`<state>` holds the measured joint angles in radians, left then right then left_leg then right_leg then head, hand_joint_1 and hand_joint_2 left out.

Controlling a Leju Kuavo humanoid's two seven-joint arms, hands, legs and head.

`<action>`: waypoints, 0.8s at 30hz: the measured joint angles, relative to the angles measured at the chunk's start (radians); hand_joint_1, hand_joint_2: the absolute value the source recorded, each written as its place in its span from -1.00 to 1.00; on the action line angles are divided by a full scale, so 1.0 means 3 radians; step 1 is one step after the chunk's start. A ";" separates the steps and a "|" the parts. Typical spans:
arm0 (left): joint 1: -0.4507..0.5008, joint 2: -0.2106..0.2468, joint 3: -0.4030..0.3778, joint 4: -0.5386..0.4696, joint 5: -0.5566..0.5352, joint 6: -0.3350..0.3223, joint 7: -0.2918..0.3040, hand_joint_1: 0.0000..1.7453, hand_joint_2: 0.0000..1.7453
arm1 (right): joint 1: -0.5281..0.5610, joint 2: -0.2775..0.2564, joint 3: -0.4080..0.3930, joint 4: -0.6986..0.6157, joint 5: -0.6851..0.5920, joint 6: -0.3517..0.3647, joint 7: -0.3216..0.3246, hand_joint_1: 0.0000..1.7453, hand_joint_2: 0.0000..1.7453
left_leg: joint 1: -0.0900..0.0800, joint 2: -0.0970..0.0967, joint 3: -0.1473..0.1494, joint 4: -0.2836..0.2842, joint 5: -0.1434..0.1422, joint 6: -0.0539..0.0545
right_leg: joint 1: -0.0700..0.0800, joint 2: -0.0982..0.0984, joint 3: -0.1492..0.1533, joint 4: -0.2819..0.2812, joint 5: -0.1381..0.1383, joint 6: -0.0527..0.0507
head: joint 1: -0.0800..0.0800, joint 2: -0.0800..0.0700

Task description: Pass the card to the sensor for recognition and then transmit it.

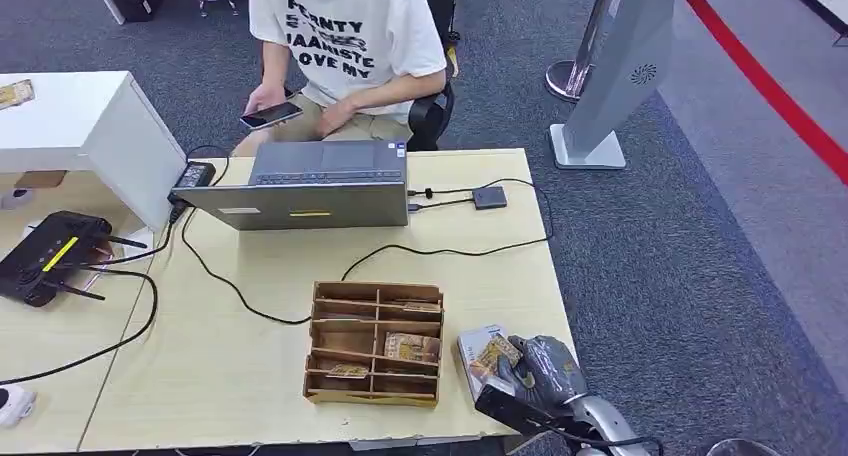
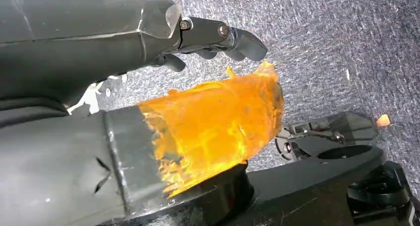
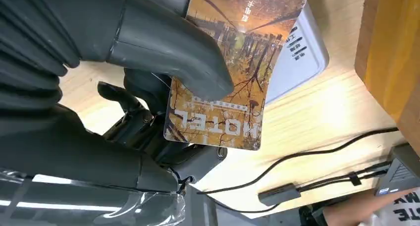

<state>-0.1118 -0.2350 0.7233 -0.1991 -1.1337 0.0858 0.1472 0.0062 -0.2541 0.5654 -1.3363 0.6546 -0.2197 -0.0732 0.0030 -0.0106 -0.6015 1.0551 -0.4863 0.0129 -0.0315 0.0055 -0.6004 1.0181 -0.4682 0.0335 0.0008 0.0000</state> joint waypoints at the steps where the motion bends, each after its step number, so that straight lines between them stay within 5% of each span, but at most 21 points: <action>1: 0.0000 0.0000 0.0000 0.0000 0.0000 0.0000 0.0000 -1.00 -1.00 | 0.0000 0.0000 0.0000 0.0000 0.0000 0.0000 0.0000 1.00 1.00 | 0.0000 0.0000 0.0000 0.0000 0.0000 0.0000 | 0.0000 0.0000 0.0000 0.0000 0.0000 0.0000 | 0.0001 0.0000; 16: 0.0000 0.0000 0.0000 0.0000 0.0041 0.0003 -0.0005 -1.00 -1.00 | 0.0045 0.0011 -0.0001 -0.0041 -0.0162 -0.0259 -0.0117 1.00 1.00 | 0.0000 0.0000 -0.0001 0.0000 0.0000 0.0000 | 0.0000 0.0000 0.0000 0.0000 0.0000 0.0000 | 0.0000 0.0000; 24: 0.0005 0.0000 0.0000 0.0000 0.0100 0.0042 -0.0011 -1.00 -1.00 | 0.0244 0.0282 -0.0275 -0.0486 -0.0577 -0.0973 -0.0653 1.00 1.00 | 0.0000 -0.0001 -0.0004 -0.0001 0.0000 -0.0001 | 0.0000 0.0000 -0.0003 0.0002 -0.0003 -0.0004 | 0.0000 0.0000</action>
<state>-0.1102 -0.2350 0.7233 -0.1991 -1.1036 0.0984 0.1438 0.0795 -0.1693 0.4829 -1.4822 0.4814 -0.5117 -0.2691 0.0031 -0.0107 -0.6026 1.0549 -0.4864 0.0127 -0.0314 0.0054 -0.6014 1.0186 -0.4690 0.0324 0.0008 0.0000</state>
